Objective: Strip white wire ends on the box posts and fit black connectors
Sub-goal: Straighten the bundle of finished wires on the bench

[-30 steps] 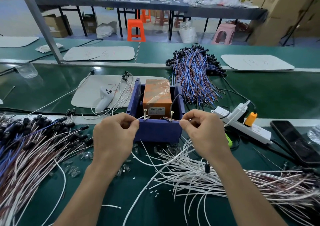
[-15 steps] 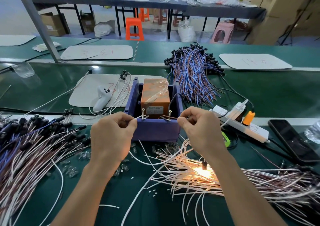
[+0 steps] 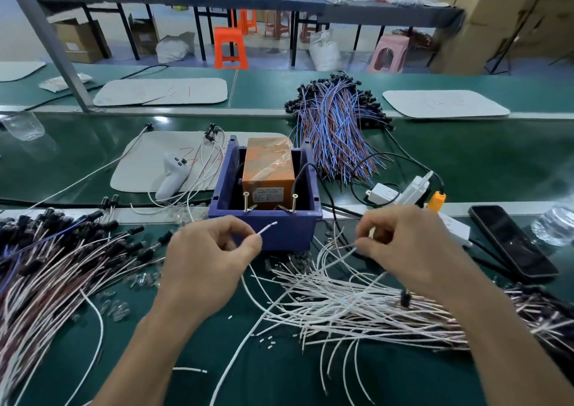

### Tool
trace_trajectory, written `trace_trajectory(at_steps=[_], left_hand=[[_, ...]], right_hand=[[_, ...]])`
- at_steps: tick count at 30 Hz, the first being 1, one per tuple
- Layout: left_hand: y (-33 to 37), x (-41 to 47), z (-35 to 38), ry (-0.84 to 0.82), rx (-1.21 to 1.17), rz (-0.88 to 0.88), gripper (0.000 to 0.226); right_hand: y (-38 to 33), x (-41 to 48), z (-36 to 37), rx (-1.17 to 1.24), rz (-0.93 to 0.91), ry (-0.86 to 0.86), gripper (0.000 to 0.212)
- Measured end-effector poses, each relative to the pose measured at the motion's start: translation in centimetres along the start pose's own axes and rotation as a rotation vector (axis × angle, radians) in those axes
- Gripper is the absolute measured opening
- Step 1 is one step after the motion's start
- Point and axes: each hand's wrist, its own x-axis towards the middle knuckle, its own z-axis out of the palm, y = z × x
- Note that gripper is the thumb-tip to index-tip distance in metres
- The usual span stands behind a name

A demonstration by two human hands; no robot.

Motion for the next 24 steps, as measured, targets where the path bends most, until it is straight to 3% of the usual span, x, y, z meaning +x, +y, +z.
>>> trace_trajectory(at_steps=[2,5,9,15,19,24], left_hand=[[0.6,-0.6,1.6,-0.179,-0.198,-0.031,0.005],[2.1,-1.6,4.7,-0.476,-0.298,-0.057,0.021],[4.1,-2.1,8.9,-0.633,-0.354,-0.134,0.015],[5.0,-3.3,12.5,-0.662,-0.380,-0.209,0.011],[4.5,-3.4,12.7,-0.599,-0.282,-0.181,0.020],[3.4,-3.1,11.6,-0.441,0.006,-0.009,0.027]], right_hand=[[1.1,-1.0,-2.5,-0.117,0.035,-0.046,0.020],[3.0,-2.5,-6.1,-0.277,0.084,-0.058,0.021],[5.9,-4.2,-8.8,-0.497,0.189,-0.029,0.022],[10.6,-7.3,-5.8,-0.586,0.306,-0.002,0.019],[12.8,-9.6,-1.9,-0.357,0.343,0.201,0.021],[14.5,-10.6,1.9,-0.080,0.373,0.225,0.023]])
